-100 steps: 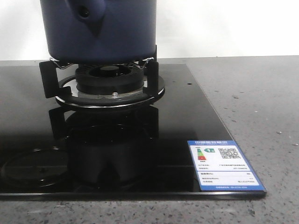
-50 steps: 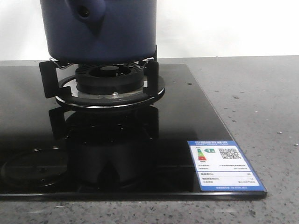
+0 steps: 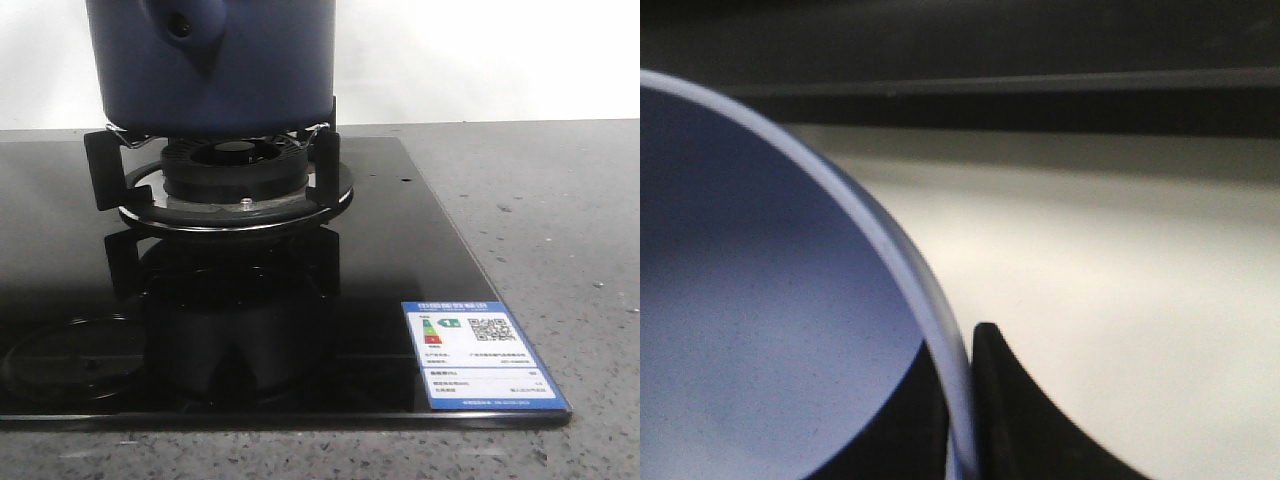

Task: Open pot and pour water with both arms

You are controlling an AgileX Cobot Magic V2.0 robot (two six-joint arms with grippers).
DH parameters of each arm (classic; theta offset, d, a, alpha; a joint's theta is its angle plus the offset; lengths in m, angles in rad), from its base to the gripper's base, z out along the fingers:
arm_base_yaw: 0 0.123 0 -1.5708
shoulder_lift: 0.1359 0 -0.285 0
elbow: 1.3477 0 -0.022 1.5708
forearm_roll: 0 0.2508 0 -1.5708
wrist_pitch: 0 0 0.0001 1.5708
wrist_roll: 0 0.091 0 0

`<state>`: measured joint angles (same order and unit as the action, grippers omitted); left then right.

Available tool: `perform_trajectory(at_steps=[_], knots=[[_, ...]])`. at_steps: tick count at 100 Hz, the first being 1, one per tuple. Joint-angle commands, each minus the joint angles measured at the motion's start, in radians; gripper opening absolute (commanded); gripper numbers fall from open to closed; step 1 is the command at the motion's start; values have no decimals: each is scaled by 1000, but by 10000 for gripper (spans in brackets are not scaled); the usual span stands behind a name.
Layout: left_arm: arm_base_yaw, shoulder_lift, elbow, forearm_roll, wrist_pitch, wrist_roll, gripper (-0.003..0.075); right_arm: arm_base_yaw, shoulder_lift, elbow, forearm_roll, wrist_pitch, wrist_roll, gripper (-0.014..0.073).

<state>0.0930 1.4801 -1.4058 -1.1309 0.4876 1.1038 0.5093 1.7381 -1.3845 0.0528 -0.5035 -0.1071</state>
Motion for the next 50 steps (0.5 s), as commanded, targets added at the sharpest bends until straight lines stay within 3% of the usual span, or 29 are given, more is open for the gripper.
perform_trajectory(at_steps=[1,31,50], knots=[[3,-53,-41,-57,-39,-2,386,-7,-33,-17,-5,-178,-3,-63],[3,-53,-41,-57,-39,-2,386,-7,-22,33,-5,-380,-3,-63],[3,-53,-41,-57,-39,-2,386,-7,-22,34,-5,-419,-3,-63]])
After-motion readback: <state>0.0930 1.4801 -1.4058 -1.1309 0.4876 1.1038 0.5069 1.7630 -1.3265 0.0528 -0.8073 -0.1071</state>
